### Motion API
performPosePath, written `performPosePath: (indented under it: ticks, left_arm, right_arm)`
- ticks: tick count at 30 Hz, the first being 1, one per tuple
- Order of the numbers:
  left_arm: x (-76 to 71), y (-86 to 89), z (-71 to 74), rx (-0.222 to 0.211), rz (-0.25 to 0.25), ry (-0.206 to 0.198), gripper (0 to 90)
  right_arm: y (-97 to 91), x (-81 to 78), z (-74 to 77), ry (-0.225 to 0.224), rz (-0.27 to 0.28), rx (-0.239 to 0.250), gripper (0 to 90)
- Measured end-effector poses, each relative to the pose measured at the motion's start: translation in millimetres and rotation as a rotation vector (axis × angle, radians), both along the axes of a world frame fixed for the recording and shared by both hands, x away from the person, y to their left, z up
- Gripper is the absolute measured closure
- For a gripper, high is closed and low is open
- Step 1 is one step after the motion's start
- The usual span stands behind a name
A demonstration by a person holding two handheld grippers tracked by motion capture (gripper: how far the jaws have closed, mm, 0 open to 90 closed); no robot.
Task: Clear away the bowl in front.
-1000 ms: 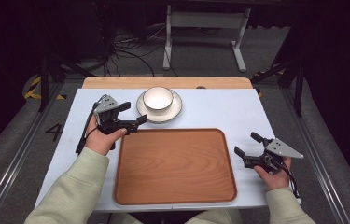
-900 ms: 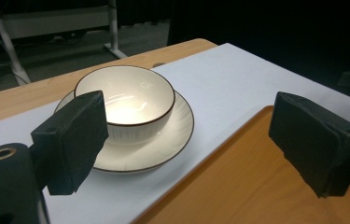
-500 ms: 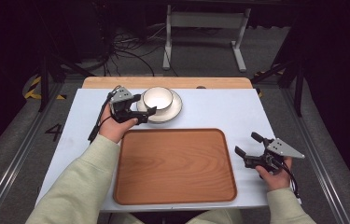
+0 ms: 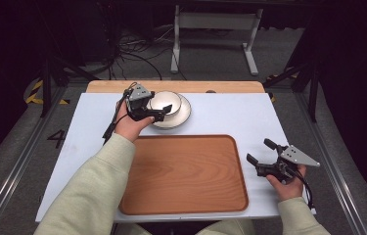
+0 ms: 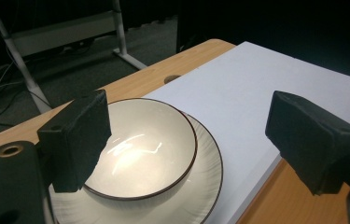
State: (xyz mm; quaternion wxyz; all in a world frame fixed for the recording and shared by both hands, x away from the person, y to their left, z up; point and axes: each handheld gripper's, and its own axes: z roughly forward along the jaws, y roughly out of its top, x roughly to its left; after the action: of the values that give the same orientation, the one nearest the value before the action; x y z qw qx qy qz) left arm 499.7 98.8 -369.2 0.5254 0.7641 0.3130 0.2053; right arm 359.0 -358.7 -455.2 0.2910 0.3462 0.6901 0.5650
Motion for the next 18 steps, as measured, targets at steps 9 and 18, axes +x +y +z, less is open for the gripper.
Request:
performPosePath:
  ticks: [9,18]
  left_arm:
    - [10.7,-13.0,2.6,0.048,-0.005,-0.008,14.7]
    - [20.4,-20.0,3.8,0.067,-0.007,0.068,18.9]
  right_arm:
    - [-0.4,0.9,0.1,0.011,0.003,0.004,6.0]
    - [0.0,3.3,0.6,0.033,0.006,-0.002,3.6]
